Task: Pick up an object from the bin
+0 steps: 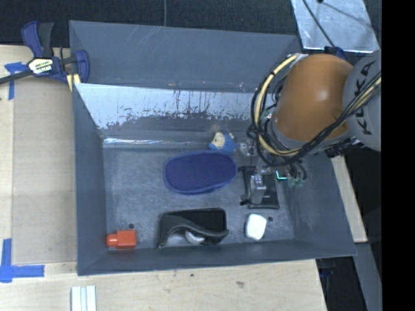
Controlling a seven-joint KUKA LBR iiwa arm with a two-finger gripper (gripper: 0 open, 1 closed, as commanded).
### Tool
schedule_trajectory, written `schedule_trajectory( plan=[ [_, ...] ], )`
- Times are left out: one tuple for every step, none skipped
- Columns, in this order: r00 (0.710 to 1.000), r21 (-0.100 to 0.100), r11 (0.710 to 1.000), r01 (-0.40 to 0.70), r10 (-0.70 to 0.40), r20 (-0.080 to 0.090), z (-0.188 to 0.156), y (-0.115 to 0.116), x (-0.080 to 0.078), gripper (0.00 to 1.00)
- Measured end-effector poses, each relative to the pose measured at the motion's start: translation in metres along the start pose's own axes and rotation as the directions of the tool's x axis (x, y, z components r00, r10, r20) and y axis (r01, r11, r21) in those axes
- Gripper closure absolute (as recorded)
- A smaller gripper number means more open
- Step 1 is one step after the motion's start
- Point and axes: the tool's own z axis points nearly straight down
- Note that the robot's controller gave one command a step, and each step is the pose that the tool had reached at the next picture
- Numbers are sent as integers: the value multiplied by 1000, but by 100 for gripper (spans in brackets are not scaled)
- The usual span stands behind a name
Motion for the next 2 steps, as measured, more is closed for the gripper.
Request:
schedule_trajectory(
  plan=[
    [1000,0,1000,24,-24,4,88,18,-32,0],
    [1000,0,1000,24,-24,9,83,17,-33,100]
  ],
)
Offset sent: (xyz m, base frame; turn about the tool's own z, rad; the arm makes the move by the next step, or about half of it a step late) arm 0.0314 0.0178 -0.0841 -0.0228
